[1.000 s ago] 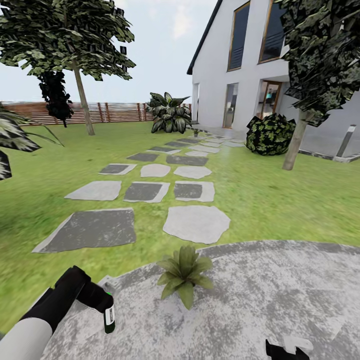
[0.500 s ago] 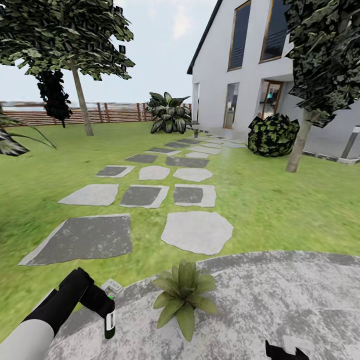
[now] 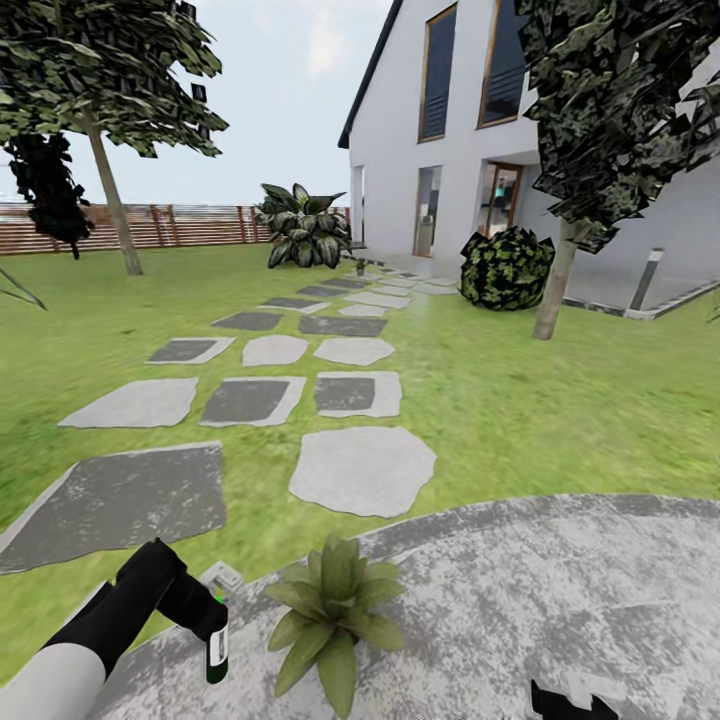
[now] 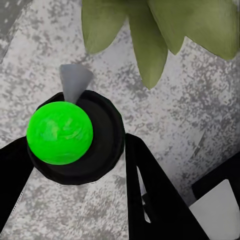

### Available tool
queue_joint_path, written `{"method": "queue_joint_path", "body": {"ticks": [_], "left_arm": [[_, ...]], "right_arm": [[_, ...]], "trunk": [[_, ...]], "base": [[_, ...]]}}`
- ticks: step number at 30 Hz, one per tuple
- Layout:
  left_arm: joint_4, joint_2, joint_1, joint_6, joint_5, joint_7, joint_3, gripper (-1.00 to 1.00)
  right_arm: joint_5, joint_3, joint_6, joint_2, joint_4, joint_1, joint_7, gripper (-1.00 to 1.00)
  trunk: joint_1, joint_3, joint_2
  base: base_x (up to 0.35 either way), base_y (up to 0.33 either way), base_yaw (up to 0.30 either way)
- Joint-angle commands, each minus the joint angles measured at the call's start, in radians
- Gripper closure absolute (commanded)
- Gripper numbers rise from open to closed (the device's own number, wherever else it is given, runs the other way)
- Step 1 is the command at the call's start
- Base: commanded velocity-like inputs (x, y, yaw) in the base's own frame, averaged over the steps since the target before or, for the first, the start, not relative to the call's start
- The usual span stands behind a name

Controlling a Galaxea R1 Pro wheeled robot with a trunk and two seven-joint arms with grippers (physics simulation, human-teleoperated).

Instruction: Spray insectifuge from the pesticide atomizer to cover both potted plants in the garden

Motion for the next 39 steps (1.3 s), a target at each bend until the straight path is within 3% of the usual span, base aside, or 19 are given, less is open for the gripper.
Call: {"method": "queue_joint_path", "body": {"ticks": [1, 14, 28, 39], "left_arm": [[-0.002, 0.001, 0.000, 0.006, -0.005, -0.008, -0.002, 1.00], [0.000, 0.003, 0.000, 0.007, -0.002, -0.010, -0.003, 1.00], [0.073, 0.011, 0.016, -0.008, -0.010, -0.008, -0.006, 1.00], [0.073, 0.010, 0.017, -0.008, -0.029, -0.005, -0.008, 1.00]], "right_arm": [[-0.007, 0.007, -0.003, 0.000, 0.001, -0.001, -0.002, -1.00], [-0.007, 0.007, -0.003, 0.000, 0.001, -0.001, -0.004, -1.00], [-0.007, 0.007, -0.003, 0.000, 0.002, -0.001, -0.004, -1.00], [-0.007, 0.007, -0.002, 0.000, 0.002, -0.001, -0.004, -1.00]], "trunk": [[0.000, -0.001, 0.000], [0.000, -0.001, 0.000], [0.000, -0.001, 0.000], [0.000, -0.015, 0.000]], "base": [[0.002, -0.001, -0.163], [0.021, 0.000, -0.027], [0.040, 0.000, 0.000], [0.000, 0.000, 0.000]]}}
